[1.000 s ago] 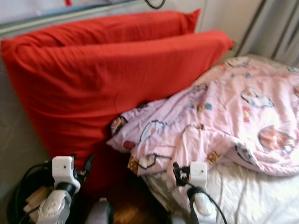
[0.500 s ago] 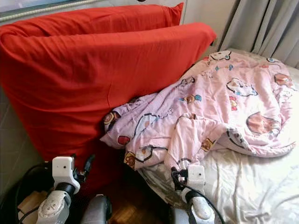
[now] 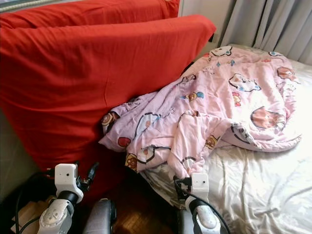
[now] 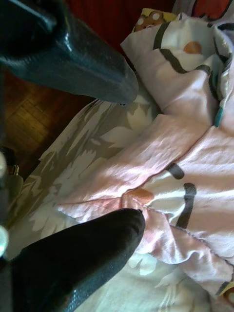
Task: Clean up the room
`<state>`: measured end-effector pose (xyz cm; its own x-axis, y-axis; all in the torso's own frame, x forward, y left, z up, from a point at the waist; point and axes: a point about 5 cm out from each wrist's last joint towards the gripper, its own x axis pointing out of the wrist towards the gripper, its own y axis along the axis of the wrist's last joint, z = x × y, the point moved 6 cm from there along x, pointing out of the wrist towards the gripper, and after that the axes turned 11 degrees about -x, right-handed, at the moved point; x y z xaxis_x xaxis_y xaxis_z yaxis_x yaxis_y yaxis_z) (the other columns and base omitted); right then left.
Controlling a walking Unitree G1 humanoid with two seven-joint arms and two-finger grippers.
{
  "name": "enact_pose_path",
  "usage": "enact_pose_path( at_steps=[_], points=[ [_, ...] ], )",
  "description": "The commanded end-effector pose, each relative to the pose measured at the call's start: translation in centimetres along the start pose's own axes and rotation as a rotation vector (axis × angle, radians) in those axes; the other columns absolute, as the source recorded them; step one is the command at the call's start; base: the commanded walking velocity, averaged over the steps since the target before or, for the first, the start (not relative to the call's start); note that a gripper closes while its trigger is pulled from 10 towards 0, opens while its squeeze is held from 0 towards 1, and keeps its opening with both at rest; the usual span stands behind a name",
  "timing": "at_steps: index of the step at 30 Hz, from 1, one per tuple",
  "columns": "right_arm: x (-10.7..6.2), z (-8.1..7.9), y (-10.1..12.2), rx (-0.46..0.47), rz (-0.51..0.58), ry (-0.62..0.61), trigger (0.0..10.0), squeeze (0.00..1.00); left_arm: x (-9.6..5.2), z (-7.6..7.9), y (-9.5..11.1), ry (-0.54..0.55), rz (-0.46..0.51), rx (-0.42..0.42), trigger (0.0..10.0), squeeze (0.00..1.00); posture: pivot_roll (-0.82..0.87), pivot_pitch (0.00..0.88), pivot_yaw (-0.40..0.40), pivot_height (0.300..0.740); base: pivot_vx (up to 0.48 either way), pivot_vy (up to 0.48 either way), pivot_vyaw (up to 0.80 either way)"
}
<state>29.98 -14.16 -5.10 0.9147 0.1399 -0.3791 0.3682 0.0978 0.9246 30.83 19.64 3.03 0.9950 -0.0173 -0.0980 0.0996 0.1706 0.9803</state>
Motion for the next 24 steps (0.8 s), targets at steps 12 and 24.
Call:
enact_pose_path(
  at_steps=[12,24],
  points=[
    [0.0,0.0,-1.0,-0.004,-0.055,0.003,10.0,0.0,0.2,0.3,0.2,-0.021,-0.006,0.02,10.0,0.0,0.14,0.078,-0.026,0.585,0.305,0.0,0.0],
    [0.2,-0.3,-1.3,-0.015,-0.085,0.01,10.0,0.0,0.0,0.1,-0.2,-0.02,-0.021,0.032,10.0,0.0,0.15,0.079,-0.018,0.585,0.322,0.0,0.0]
  ],
)
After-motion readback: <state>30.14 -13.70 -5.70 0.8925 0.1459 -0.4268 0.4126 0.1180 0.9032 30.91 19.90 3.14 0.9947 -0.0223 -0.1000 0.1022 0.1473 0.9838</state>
